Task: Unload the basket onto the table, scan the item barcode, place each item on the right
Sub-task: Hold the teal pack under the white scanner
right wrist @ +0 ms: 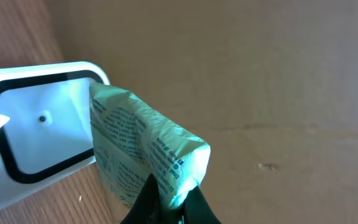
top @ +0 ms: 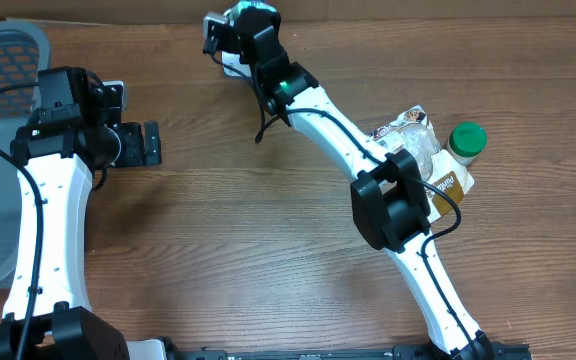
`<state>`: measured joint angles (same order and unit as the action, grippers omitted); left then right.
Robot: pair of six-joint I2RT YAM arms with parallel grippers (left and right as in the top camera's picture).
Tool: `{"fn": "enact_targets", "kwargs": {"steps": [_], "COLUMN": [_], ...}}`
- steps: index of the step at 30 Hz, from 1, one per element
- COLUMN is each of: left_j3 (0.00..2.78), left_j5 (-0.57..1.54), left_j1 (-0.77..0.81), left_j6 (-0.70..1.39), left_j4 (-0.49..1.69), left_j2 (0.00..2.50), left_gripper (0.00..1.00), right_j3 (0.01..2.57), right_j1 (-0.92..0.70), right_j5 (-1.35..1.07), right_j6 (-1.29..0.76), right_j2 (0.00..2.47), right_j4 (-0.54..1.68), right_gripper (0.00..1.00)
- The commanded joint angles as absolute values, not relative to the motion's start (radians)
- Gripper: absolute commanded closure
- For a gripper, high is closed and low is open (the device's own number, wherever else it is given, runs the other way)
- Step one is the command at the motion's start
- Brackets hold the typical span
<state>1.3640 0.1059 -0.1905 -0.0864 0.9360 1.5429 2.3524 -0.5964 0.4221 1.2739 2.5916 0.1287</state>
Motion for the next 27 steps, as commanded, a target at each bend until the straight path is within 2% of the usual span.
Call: {"fn": "enact_targets", "kwargs": {"steps": [1, 22, 25, 27], "left_j3": [1.371, 1.371, 1.371, 1.371], "left_j5": [0.121, 0.121, 0.121, 0.121], "left_j1": [-0.189, -0.189, -0.189, -0.189], "left_j6": [-0.112, -0.112, -0.112, -0.112], "left_j4": [0.935, 0.935, 0.935, 0.935], "left_j2": [1.543, 1.543, 1.543, 1.543], "left_gripper": [0.0, 0.01, 0.0, 0.01], "right_j3": [2.376, 2.376, 2.376, 2.376], "right_j1": [-0.599, -0.599, -0.599, -0.599], "right_j5": [0.417, 0.44, 0.444, 0.444], "right_j6": [1.315, 1.362, 1.295, 1.175], "right_j2": [2.596, 2.593, 2.574, 2.544], "right_j4": [0.122, 0.124, 0.125, 0.129], "right_gripper": [0.96, 0.96, 0.96, 0.96]}}
